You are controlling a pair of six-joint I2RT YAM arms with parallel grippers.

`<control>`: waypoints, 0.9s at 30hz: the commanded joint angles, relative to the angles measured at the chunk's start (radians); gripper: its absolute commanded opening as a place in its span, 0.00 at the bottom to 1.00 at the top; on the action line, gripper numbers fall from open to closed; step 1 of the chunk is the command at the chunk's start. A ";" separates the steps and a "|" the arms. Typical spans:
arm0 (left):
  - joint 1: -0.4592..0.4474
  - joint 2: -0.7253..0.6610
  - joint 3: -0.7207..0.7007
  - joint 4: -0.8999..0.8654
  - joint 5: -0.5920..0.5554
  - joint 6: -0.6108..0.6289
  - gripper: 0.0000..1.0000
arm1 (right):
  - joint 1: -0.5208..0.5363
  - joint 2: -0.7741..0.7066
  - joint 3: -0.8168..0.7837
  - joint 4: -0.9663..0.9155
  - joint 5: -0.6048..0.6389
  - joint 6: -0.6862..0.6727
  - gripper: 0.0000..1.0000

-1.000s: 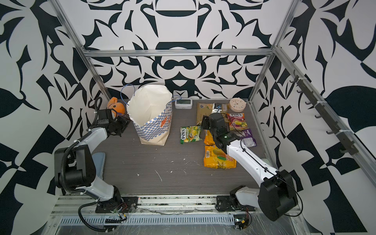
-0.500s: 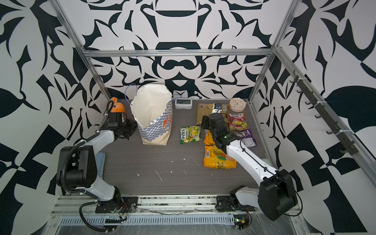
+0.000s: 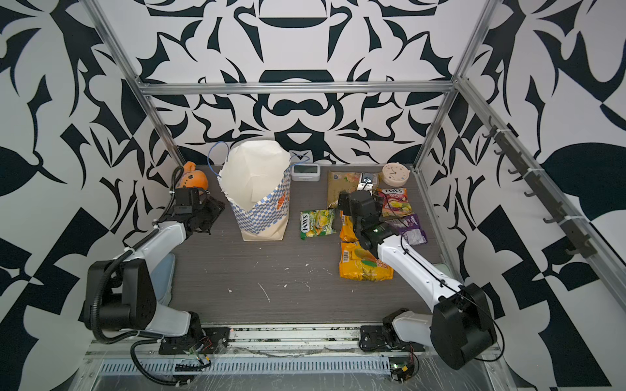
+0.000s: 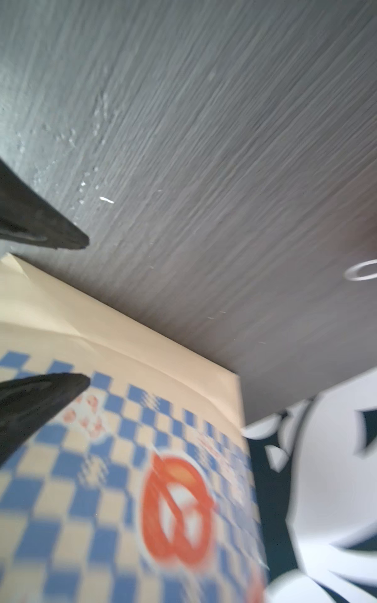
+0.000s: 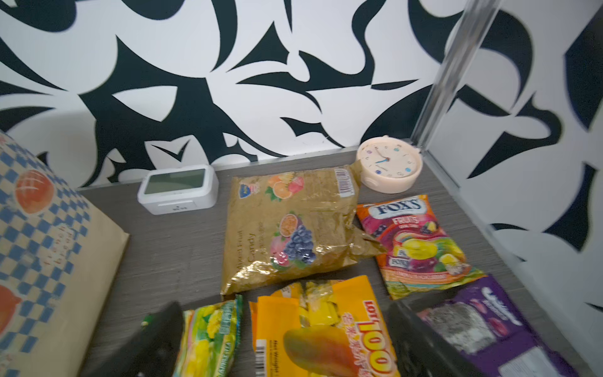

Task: Take the snacks out of the paper bag
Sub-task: Rotate the paper bag at the top-center of the table, then reset both arms

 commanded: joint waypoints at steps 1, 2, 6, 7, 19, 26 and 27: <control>0.008 -0.114 0.020 -0.038 -0.194 0.103 0.73 | -0.005 -0.107 -0.092 0.185 0.118 -0.094 1.00; 0.008 -0.156 -0.002 -0.031 -0.250 0.117 0.76 | -0.004 -0.123 -0.120 0.228 0.125 -0.135 1.00; 0.006 -0.348 -0.164 0.099 -0.441 0.178 0.84 | -0.004 -0.132 -0.202 0.365 0.168 -0.279 1.00; 0.006 -0.395 -0.224 0.166 -0.472 0.219 0.88 | -0.004 -0.129 -0.228 0.399 0.185 -0.311 1.00; -0.001 -0.399 -0.524 0.551 -0.497 0.540 1.00 | -0.061 -0.180 -0.449 0.402 0.261 -0.275 1.00; -0.007 -0.237 -0.560 0.738 -0.447 0.609 1.00 | -0.129 -0.090 -0.500 0.467 0.171 -0.255 1.00; -0.007 -0.225 -0.559 0.745 -0.443 0.622 1.00 | -0.138 -0.066 -0.506 0.493 0.154 -0.253 1.00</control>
